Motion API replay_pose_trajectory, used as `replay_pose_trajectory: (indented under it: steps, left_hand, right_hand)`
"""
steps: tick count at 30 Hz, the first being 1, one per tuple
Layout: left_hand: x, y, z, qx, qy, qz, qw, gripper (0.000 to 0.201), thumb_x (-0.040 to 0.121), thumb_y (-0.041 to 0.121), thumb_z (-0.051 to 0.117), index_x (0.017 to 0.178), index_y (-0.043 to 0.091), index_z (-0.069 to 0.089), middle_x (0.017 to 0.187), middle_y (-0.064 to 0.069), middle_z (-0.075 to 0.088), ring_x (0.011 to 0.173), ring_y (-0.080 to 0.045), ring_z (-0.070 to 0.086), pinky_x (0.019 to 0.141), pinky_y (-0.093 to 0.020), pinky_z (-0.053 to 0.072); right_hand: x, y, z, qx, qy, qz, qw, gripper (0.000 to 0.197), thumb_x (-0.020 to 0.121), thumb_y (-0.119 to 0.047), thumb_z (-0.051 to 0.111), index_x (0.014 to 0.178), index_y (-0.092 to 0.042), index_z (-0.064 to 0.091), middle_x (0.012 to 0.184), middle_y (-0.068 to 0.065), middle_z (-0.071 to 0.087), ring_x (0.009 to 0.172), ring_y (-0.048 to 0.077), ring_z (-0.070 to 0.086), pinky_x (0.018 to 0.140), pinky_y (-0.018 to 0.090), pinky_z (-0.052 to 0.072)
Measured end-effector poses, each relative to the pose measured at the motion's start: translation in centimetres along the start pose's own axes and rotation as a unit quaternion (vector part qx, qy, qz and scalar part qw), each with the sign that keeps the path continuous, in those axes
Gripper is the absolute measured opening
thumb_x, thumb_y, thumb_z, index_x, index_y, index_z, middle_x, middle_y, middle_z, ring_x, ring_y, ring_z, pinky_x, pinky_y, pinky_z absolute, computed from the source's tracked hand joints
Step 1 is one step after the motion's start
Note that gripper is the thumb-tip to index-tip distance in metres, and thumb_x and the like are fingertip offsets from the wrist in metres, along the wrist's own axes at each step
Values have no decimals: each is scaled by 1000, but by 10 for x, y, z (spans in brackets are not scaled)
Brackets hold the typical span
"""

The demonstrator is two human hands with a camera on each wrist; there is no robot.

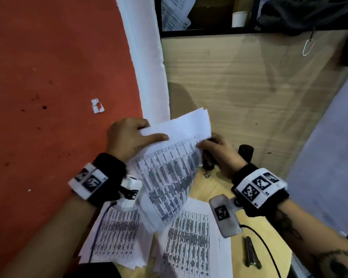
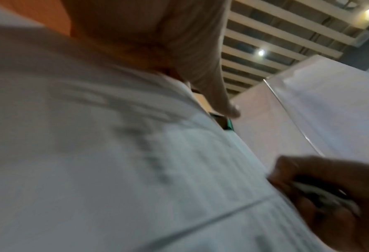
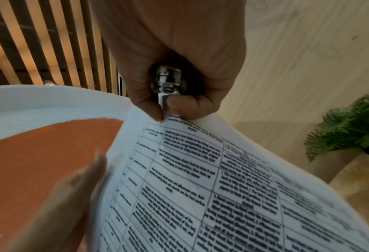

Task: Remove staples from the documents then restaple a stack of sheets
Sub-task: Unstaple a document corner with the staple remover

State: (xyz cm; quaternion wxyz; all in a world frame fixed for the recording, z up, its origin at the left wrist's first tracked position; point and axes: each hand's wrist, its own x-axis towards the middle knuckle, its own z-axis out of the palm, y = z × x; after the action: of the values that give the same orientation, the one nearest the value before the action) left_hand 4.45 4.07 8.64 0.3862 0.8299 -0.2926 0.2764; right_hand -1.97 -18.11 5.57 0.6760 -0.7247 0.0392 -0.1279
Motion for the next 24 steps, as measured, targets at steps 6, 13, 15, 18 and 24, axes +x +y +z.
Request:
replay_pose_trajectory:
  steps: [6,13,15,18,24]
  left_hand:
    - [-22,-59,-30,-377,-83,-231,893,28,64,23,84,87,23,67,70,14,70,62,3,62,61,-25,43]
    - [-94,-55,22,-383,-70,-302,871,47,48,22,91,89,14,69,89,5,74,81,-9,68,76,-23,54]
    - [-94,-78,18,-329,-30,-319,888,34,61,4,79,91,9,65,89,3,73,69,1,67,69,-19,53]
    - [-96,-132,7,-266,-12,-386,884,34,74,-9,69,104,4,61,110,-16,63,76,-7,67,70,-20,54]
    - [-118,-223,23,-115,-115,-493,855,54,79,-3,68,129,-5,48,131,-18,53,107,-22,51,86,-28,45]
  right_hand:
    - [7,-23,-15,78,69,27,994,19,85,-4,55,71,-14,48,39,-6,45,31,7,39,35,12,30]
    - [8,22,14,58,41,53,996,19,86,-3,56,74,-12,44,58,2,39,44,13,35,37,17,26]
    - [5,53,19,-27,53,65,996,23,87,-6,57,80,-14,37,64,3,39,49,14,35,39,21,28]
    - [-8,110,14,-105,52,132,984,27,87,-10,58,92,-11,31,72,4,39,53,16,39,42,23,32]
    - [-33,204,-19,-107,20,276,955,31,88,-10,59,70,-10,34,59,5,29,34,11,19,41,15,18]
